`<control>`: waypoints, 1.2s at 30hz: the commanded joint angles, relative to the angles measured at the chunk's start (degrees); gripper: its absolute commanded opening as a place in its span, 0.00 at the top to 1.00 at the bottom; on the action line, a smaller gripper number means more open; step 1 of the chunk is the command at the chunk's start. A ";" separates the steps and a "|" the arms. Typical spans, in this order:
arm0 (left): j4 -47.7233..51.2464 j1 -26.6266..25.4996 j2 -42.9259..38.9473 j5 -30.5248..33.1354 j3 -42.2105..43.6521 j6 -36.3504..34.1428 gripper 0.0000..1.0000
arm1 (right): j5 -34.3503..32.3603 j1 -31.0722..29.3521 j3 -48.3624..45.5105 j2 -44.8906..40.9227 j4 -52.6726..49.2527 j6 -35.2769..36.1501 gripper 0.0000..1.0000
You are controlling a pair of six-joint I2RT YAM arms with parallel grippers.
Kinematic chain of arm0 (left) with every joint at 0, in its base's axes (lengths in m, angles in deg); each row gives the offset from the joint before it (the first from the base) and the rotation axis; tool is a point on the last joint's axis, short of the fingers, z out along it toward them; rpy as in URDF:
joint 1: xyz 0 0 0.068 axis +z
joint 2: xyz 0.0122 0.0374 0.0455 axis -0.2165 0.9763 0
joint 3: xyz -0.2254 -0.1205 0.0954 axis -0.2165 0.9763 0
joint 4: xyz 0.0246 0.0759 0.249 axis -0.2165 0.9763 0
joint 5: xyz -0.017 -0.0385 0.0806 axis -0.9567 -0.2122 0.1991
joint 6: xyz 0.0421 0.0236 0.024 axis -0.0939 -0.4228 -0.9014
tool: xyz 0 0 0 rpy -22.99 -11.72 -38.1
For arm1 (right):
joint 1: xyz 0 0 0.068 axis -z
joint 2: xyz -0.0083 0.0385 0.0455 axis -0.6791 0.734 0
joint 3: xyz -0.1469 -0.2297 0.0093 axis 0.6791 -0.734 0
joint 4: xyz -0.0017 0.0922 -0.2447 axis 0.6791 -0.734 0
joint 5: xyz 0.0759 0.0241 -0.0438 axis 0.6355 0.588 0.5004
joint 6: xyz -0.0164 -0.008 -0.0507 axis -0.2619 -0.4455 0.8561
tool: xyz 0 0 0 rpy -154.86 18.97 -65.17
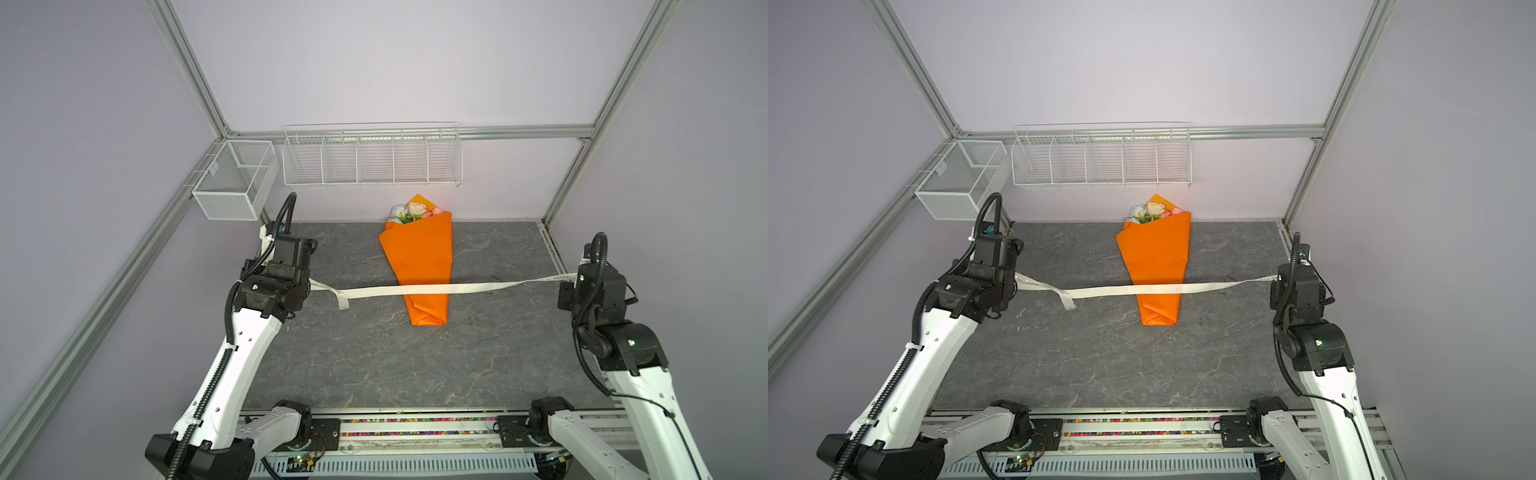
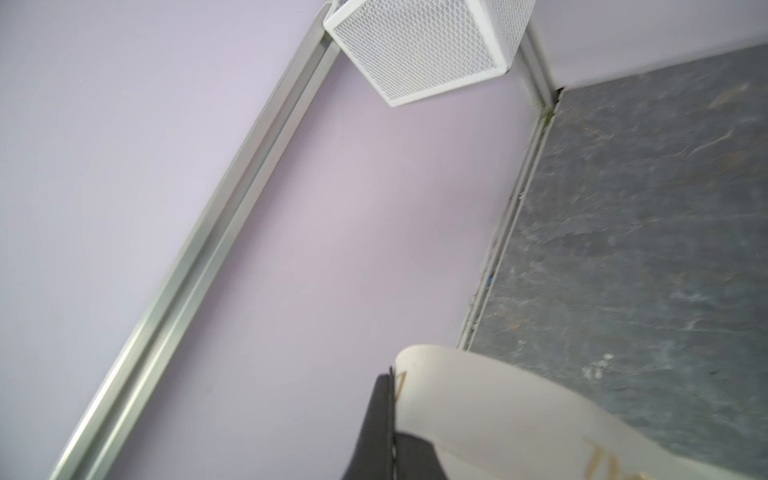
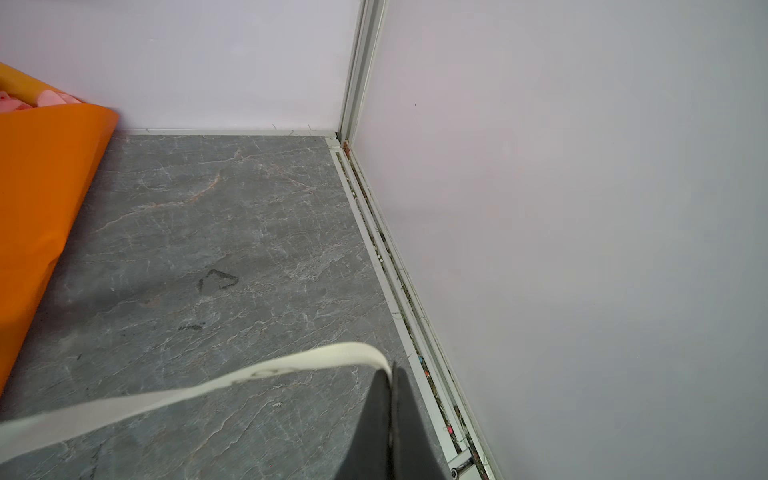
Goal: Tie the bouquet of fake flowers
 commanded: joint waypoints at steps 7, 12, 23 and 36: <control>-18.92 6.20 -4.01 0.15 6.93 -23.63 0.84 | -4.75 3.33 1.84 1.86 -2.79 -0.26 0.93; -19.35 8.40 -1.94 -0.73 9.41 -21.11 0.57 | -4.99 5.35 1.90 1.65 -4.41 -1.55 0.93; -0.05 25.26 5.12 -11.13 -2.60 9.86 0.26 | -3.94 7.50 0.28 1.37 -6.65 -3.29 0.93; 3.40 29.75 14.90 -11.46 -8.05 10.49 0.03 | -4.41 9.71 0.59 2.40 -6.92 -4.20 0.93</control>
